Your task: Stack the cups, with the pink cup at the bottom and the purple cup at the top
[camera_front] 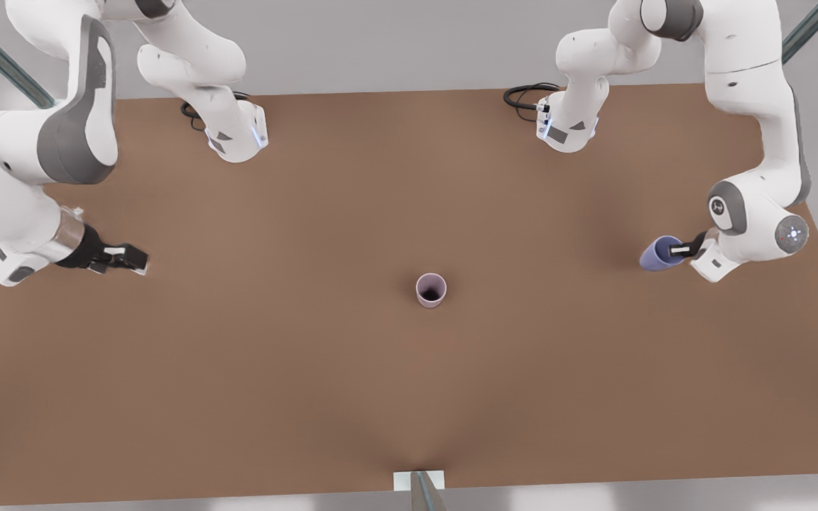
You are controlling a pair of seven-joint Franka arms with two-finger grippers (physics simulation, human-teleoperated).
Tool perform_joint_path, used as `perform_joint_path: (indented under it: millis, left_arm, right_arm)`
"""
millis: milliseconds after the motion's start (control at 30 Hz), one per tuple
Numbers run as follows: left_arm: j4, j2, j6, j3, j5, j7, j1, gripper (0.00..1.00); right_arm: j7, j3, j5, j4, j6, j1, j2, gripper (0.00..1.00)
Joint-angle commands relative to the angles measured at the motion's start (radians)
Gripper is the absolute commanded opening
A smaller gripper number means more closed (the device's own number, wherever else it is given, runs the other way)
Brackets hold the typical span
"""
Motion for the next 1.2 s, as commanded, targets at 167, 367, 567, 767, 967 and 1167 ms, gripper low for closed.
perform_joint_path:
  millis: [167,367,567,767,967,1167]
  left_arm:
    - [0.066,-0.052,-0.052,-0.200,-0.050,-0.207,-0.001,0.21]
    - [0.234,0.012,-0.117,-0.335,-0.051,-0.644,-0.169,0.21]
    - [0.329,0.063,-0.163,-0.338,-0.165,-1.005,-0.398,0.21]
    - [0.517,0.189,-0.161,-0.399,-0.200,-1.270,-0.467,0.21]
    - [0.600,0.281,-0.144,-0.408,-0.199,-1.381,-0.534,0.21]
    - [0.602,0.304,-0.115,-0.408,-0.185,-1.384,-0.534,0.21]
  right_arm:
    - [0.017,0.002,-0.004,0.059,0.028,0.012,0.068,1.00]
    - [0.017,-0.001,0.006,0.069,0.030,0.007,0.074,1.00]
    - [0.018,-0.001,0.023,0.083,0.031,-0.005,0.081,1.00]
    - [0.018,-0.001,0.036,0.092,0.033,-0.008,0.087,1.00]
    - [0.017,-0.003,0.036,0.111,0.033,-0.016,0.095,1.00]
    - [0.018,-0.003,0.036,0.112,0.031,-0.016,0.097,1.00]
